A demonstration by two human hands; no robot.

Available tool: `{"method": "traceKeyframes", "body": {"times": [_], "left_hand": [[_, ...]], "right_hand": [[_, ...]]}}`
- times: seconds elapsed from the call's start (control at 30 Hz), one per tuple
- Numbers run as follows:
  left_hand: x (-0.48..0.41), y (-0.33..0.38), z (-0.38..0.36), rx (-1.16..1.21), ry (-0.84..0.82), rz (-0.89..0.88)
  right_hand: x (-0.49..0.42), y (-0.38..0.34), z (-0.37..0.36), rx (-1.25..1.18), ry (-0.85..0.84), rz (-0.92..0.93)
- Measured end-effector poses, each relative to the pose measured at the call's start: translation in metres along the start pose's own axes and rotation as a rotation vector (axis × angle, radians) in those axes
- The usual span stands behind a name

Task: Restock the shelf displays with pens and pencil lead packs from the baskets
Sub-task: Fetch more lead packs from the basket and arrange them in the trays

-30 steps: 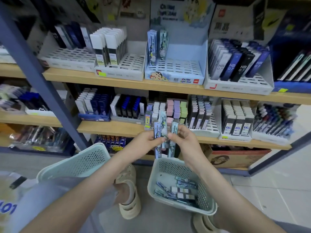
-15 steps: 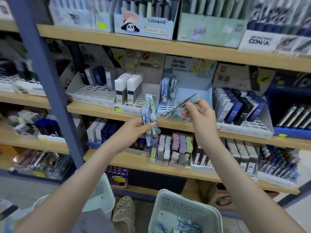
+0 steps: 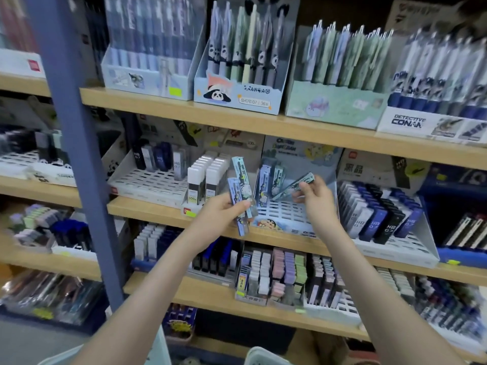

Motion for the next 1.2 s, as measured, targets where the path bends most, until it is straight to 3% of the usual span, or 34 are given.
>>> {"method": "traceKeyframes", "body": {"times": [0.23,0.43,0.67,0.87,1.2], "left_hand": [[-0.010,-0.010,-0.002,0.073,0.017,0.004],[-0.018,-0.006,-0.011,0.178,0.018,-0.003],[-0.024,-0.002,-0.015,0.177,0.028,-0.007],[-0.021,-0.003,-0.010,0.158,0.031,0.008],[-0.020,-0.004,-0.008,0.158,0.038,0.009]], "right_hand": [[-0.017,-0.010,-0.013,0.425,-0.089,0.087],[-0.019,-0.018,-0.018,0.456,-0.137,0.125],[-0.019,-0.037,-0.027,0.700,-0.221,0.228],[-0.012,-0.030,-0.021,0.495,-0.198,0.247],[-0.017,-0.024,-0.033,0.518,-0.279,0.362]]}}
Point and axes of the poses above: each hand's wrist, its own x-axis away from the middle knuckle, its own z-axis out of the back of the hand, y = z × x, the point moved 6 cm from there along -x, towards the middle knuckle, and after that the axes turned 3 degrees about -z, right-handed, at the moved point
